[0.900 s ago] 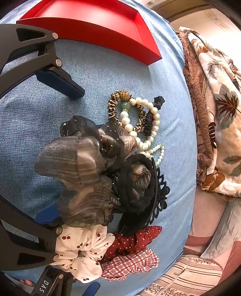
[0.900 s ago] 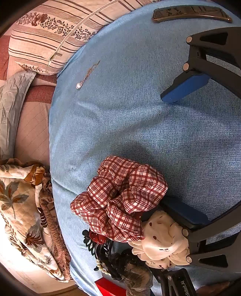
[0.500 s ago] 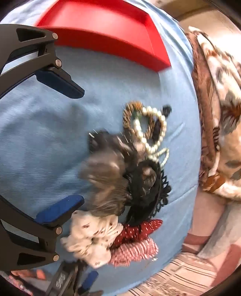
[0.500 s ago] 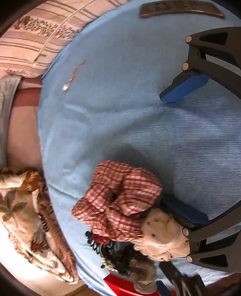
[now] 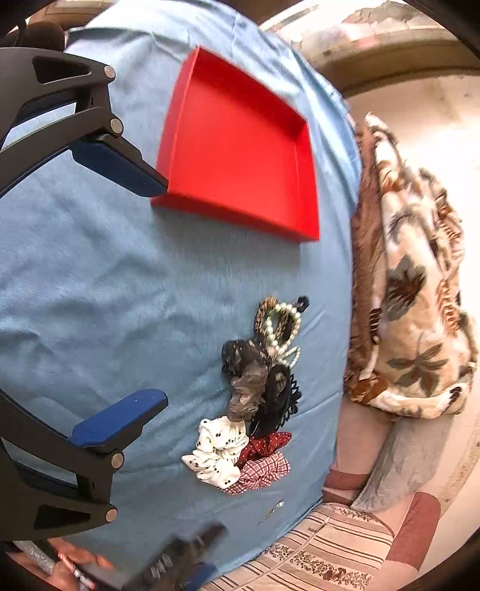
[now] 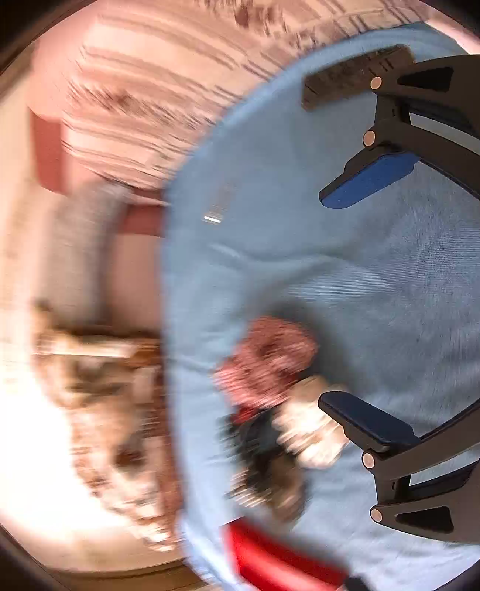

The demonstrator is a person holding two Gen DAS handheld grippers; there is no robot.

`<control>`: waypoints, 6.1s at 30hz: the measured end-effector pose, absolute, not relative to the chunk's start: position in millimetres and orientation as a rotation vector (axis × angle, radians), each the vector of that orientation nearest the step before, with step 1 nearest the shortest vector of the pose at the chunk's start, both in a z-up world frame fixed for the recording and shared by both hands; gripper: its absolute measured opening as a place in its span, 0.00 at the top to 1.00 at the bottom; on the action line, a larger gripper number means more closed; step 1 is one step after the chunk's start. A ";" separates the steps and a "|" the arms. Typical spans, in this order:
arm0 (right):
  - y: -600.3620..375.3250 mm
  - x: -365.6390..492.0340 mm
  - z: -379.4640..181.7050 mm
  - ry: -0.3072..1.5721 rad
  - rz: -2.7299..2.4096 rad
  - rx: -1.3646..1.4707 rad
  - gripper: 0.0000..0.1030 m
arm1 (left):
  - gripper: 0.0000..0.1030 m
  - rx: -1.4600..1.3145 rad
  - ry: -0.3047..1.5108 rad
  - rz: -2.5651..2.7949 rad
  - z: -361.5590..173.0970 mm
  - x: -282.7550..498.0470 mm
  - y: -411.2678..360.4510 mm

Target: Organize jewelry

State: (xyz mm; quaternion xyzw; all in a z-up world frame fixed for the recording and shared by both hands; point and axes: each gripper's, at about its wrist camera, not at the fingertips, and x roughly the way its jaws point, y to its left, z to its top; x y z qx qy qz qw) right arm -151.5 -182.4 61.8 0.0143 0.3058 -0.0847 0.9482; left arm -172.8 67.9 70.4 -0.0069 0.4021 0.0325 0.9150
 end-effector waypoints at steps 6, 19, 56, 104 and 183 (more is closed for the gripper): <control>-162.1 -187.2 75.6 0.518 -0.128 0.016 0.00 | 0.00 0.022 0.721 0.123 102.4 -195.5 61.5; -164.3 -204.4 76.1 0.535 -0.172 0.037 0.00 | 0.00 0.057 0.675 0.106 125.7 -217.1 54.4; -162.5 -194.3 55.8 0.632 -0.145 0.043 0.00 | 0.00 0.034 0.716 0.060 115.0 -220.1 56.2; -191.5 -230.6 136.5 0.581 -0.189 0.076 0.00 | 0.00 0.013 0.541 0.159 157.8 -239.7 102.2; -143.4 -127.1 43.8 0.860 0.234 0.319 0.89 | 0.91 -0.064 0.835 -0.408 139.6 -147.2 76.8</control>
